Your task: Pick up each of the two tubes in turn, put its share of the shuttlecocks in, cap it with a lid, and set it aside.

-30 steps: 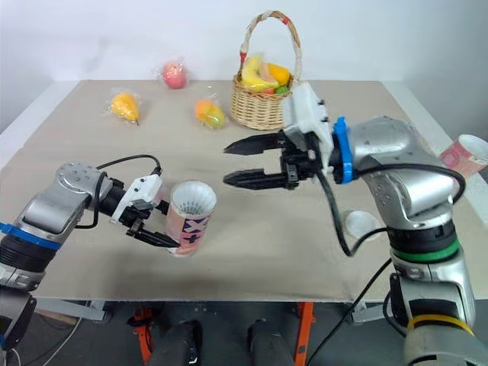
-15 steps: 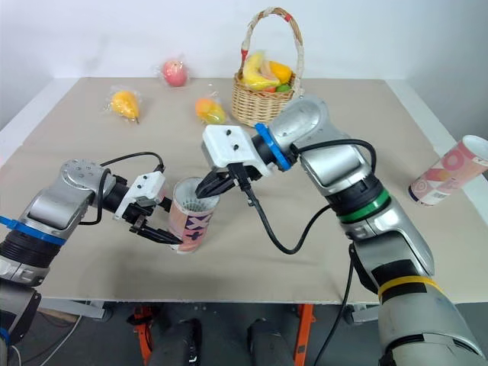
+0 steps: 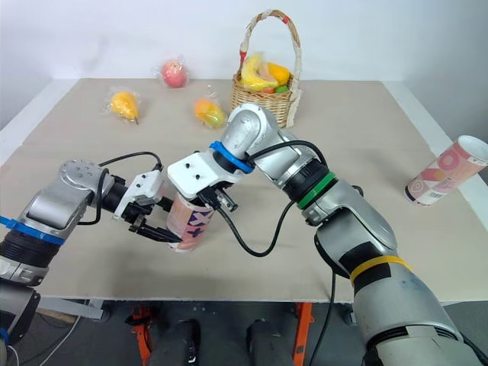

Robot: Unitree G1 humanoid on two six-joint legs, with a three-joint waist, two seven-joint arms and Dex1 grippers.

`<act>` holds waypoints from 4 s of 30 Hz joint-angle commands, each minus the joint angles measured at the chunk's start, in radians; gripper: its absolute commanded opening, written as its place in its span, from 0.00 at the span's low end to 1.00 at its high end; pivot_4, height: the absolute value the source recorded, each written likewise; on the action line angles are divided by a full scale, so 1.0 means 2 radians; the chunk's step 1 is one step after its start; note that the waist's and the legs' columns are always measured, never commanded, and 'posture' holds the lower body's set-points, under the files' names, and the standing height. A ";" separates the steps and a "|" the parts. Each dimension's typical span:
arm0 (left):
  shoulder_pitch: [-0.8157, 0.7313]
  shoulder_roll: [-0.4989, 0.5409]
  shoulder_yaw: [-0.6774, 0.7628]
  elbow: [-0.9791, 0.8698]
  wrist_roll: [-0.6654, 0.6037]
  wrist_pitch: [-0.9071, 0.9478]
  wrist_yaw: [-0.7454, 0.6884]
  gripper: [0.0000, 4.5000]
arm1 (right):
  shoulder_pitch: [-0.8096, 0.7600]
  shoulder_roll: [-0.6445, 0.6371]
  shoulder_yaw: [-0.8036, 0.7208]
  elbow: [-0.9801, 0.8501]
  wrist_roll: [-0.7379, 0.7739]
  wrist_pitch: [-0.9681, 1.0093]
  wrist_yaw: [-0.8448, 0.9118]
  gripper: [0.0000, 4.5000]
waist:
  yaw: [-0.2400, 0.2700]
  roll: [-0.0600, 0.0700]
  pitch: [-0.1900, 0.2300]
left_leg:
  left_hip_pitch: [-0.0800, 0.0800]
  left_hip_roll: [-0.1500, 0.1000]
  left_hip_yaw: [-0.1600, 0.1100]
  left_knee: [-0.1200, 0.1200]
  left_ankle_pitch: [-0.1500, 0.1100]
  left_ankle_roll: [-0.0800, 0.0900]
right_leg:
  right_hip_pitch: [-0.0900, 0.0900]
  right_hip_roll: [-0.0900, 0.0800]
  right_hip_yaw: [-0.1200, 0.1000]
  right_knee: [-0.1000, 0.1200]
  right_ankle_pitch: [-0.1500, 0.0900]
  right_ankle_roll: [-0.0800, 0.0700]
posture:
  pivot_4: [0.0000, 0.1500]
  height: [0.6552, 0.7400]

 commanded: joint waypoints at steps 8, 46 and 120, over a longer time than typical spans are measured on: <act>0.006 -0.001 0.012 -0.017 -0.009 -0.002 0.004 0.70 | -0.064 -0.066 -0.068 -0.007 0.183 0.087 0.022 0.01 | 0.001 0.000 0.000 | -0.001 0.000 0.000 0.000 0.000 0.000 | -0.001 -0.001 0.000 0.000 0.001 -0.002 | 1.00 1.00; 0.088 -0.232 0.022 0.109 0.005 -0.210 0.139 0.70 | 0.261 -0.357 -0.258 0.113 -0.038 0.089 -0.081 0.99 | 0.006 0.001 0.000 | 0.002 -0.001 0.010 0.002 0.000 0.000 | -0.001 -0.001 0.011 -0.001 0.003 0.004 | 1.00 1.00; 0.067 -0.227 0.027 0.138 0.018 -0.189 0.144 0.70 | -0.135 -0.274 0.034 -0.094 0.259 0.017 0.022 0.01 | -0.003 -0.001 -0.001 | 0.004 0.001 0.017 -0.001 -0.003 0.000 | -0.003 0.000 0.017 -0.001 0.002 0.004 | 1.00 1.00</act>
